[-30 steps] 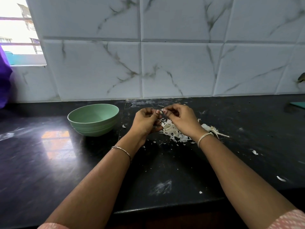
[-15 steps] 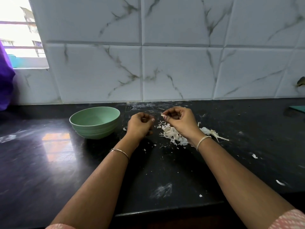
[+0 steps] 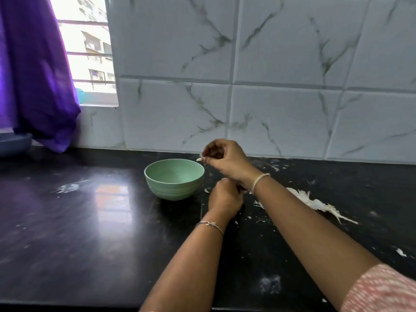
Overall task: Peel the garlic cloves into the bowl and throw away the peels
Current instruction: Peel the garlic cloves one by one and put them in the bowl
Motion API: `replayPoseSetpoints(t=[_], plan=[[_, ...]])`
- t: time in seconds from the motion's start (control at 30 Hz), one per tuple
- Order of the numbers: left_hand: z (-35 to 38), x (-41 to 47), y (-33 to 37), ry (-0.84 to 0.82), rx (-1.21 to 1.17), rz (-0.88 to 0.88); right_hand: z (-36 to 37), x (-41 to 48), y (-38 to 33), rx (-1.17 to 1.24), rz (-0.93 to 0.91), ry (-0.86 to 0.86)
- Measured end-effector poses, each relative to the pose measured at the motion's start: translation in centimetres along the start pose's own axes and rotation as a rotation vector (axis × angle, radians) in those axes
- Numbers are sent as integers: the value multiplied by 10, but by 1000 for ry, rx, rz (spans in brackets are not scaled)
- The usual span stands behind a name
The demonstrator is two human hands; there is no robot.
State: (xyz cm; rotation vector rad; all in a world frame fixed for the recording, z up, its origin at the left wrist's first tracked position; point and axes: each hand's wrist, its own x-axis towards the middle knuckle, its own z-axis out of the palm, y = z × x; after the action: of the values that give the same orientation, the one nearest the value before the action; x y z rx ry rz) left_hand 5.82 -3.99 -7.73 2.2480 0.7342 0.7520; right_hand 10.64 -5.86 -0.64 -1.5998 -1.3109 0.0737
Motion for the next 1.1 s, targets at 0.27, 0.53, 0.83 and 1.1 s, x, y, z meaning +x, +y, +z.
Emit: replayPoseSetpoints(t=[0.27,0.53,0.83,1.1], plan=[[1,1,-6,-20,97,-83,41,31,-3,-441,-10,-242],[-5,5,-2,-161,-99,-245,43,29,-5,-564,-34,-83],[-5,1,0,-50,-100,-87,25,30,1,-211,55,-183],[-1,12,-2,29,-149,-33,-77,-12,32,-137,271,0]])
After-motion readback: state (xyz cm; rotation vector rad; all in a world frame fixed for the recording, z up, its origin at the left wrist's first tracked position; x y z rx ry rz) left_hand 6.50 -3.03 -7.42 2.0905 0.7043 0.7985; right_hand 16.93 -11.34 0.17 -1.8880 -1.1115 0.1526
